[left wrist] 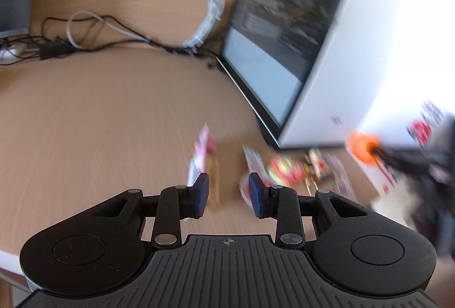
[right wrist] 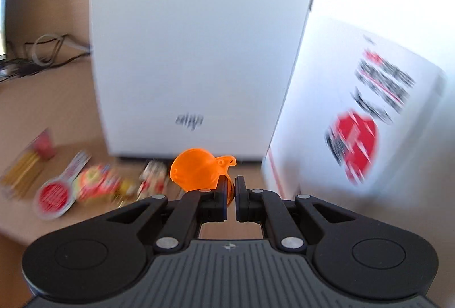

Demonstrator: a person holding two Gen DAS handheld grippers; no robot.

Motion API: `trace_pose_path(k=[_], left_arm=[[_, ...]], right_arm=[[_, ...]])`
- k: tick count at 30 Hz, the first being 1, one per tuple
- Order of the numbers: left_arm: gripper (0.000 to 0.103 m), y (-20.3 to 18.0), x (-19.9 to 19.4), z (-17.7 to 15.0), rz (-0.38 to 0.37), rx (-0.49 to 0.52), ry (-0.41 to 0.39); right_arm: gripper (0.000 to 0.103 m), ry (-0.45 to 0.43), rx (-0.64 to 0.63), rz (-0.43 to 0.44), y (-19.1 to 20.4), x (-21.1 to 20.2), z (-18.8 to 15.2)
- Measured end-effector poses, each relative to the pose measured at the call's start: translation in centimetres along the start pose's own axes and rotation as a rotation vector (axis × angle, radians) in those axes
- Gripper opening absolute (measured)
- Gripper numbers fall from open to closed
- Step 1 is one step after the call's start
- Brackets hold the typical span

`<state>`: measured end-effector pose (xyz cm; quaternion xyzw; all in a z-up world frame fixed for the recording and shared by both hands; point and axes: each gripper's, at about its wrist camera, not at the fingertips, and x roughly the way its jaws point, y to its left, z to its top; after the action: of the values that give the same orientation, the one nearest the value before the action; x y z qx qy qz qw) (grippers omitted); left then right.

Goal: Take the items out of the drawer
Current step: 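Set the stick pack on the desk with left tool while right places the cup, then grasp a second orange cup with right tool while left grasps the house toy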

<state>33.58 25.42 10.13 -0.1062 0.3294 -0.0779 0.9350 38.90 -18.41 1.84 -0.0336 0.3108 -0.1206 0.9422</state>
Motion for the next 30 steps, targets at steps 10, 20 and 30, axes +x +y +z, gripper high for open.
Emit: trace_pose_path(k=[10, 20, 30], left_arm=[[0.033, -2.7, 0.9, -6.3, -0.094, 0.214, 0.325], [0.032, -2.5, 2.5, -7.9, -0.064, 0.209, 0.514], [0.032, 1.5, -4.1, -5.4, 0.099, 0.009, 0.338]], right_arm=[[0.027, 0.064, 0.050, 0.049, -0.2, 0.9, -0.3], [0.036, 0.365, 0.101, 0.457, 2.6, -1.3, -4.2], [0.040, 0.789, -0.162, 0.860, 16.4, -1.2, -10.5]])
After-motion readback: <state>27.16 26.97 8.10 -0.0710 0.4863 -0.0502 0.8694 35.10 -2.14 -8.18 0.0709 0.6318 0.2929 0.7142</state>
